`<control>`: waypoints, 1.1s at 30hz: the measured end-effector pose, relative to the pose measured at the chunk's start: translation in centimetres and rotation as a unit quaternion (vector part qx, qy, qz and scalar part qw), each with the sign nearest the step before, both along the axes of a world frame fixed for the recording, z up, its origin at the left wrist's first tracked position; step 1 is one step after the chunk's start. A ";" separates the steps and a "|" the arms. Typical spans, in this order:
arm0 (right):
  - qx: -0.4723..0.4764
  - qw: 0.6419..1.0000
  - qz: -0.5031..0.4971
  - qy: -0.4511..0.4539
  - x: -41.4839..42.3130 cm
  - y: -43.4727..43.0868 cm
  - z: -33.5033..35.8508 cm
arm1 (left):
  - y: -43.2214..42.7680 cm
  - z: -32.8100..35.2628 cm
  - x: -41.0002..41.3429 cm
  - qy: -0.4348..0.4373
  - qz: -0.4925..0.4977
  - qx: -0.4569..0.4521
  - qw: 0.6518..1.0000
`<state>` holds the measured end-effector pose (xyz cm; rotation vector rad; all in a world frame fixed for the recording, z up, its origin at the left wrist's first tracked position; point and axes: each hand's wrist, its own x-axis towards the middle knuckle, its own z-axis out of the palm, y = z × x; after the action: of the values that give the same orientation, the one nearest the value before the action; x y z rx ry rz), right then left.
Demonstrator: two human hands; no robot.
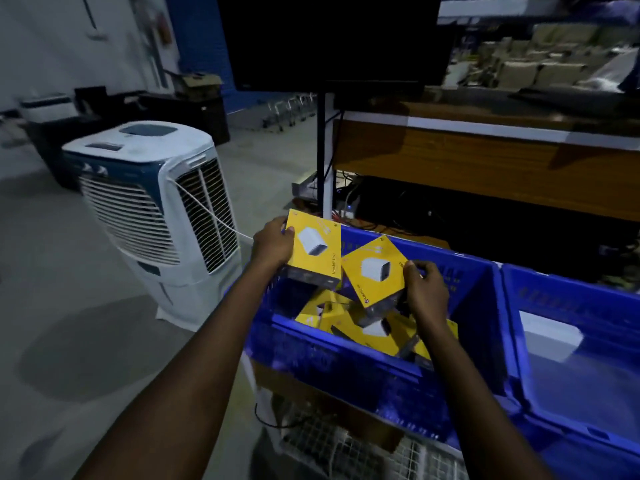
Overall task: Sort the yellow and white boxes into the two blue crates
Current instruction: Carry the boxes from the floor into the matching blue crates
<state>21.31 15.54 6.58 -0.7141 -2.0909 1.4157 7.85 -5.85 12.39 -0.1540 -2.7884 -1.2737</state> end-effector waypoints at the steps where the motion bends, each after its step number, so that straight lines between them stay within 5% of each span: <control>1: -0.006 1.000 -0.017 0.000 -0.3 -0.4 0.2 | -0.4 0.0 -0.5 -0.002 -0.010 -0.010 1.000; 5: 0.004 0.999 -0.024 -0.044 -1.0 -2.3 1.1 | -1.7 -0.5 -2.3 -0.056 -0.076 -0.115 0.989; 9: 0.114 0.977 -0.004 -0.180 -1.2 -4.0 0.8 | -1.8 -1.6 -1.7 -0.091 -0.149 -0.202 0.964; 13: 0.200 0.958 -0.043 -0.203 0.3 -5.1 -0.2 | -0.2 -2.5 0.8 -0.024 -0.230 -0.238 0.943; 18: 0.356 0.884 -0.054 -0.298 4.4 -5.6 -1.3 | 2.4 -3.9 5.6 0.063 -0.344 -0.233 0.907; 33: 0.268 0.873 -0.233 -0.335 30.4 -1.9 -3.1 | 14.3 -4.2 29.3 0.163 -0.564 -0.170 0.791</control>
<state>51.71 13.62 3.51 -1.4747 -2.3930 0.2891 37.15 8.41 8.23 -2.0524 -2.4772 -0.6110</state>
